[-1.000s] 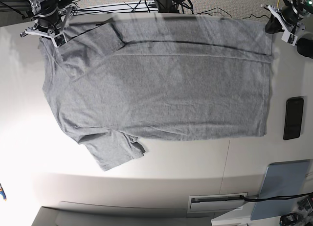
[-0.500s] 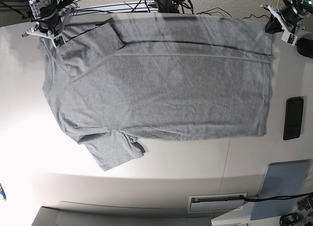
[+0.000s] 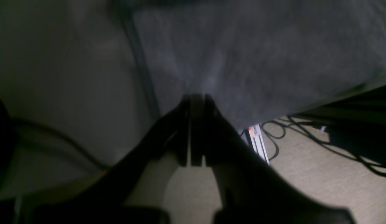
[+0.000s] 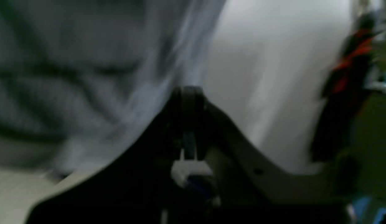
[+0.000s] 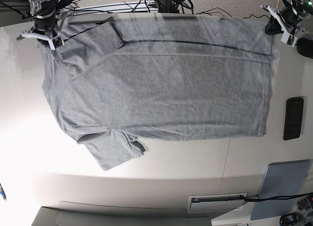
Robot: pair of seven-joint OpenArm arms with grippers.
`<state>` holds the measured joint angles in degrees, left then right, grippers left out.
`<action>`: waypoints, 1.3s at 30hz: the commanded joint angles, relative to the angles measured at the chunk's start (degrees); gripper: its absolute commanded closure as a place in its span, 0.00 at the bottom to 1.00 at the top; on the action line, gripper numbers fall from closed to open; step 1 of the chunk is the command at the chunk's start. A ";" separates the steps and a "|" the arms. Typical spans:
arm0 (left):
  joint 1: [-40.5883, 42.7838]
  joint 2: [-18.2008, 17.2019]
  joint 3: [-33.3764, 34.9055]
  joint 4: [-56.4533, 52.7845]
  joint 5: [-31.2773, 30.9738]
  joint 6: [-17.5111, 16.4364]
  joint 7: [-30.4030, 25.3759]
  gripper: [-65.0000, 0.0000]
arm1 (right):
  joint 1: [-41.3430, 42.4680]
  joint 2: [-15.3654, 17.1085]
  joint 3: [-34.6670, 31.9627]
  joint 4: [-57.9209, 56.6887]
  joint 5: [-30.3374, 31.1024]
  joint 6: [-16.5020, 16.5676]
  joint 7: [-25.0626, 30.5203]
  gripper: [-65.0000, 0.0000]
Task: Fold the T-shirt properly
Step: 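Regrasp the shoulder corners and drag the shirt flat toward the robot, then move both grippers to the hem corners of the shirt and grasp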
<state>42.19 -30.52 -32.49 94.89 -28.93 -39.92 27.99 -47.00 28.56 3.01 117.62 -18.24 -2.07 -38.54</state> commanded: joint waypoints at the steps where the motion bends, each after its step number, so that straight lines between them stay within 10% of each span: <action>1: 0.33 -1.44 -0.72 1.90 -0.72 -0.08 -0.96 0.97 | -0.24 0.68 0.48 2.40 -1.81 -0.61 1.14 1.00; 4: 0.28 -3.02 -0.72 4.83 -0.81 0.26 -1.03 0.70 | 1.25 0.68 0.48 5.64 -3.52 -0.66 0.87 1.00; 8: -3.02 -4.90 -0.70 6.27 -4.28 9.66 -1.07 0.47 | 5.55 0.68 0.48 6.03 -3.04 -0.66 1.07 0.74; 15: -19.78 -5.05 1.60 0.22 -8.44 10.40 -0.96 0.46 | 13.49 0.66 0.48 6.03 -1.07 -0.74 2.12 0.65; 29: -61.55 -5.01 25.90 -37.48 0.55 14.64 -3.65 0.46 | 22.60 0.66 0.46 -3.32 7.93 -0.68 1.51 0.65; 39: -74.86 -2.43 34.51 -58.42 10.27 16.22 -9.27 0.46 | 23.28 0.66 0.46 -4.07 7.96 -0.68 1.27 0.65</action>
<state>-30.96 -31.88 2.20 35.79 -18.09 -23.64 19.90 -24.27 28.27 2.94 112.55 -9.04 -1.67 -38.54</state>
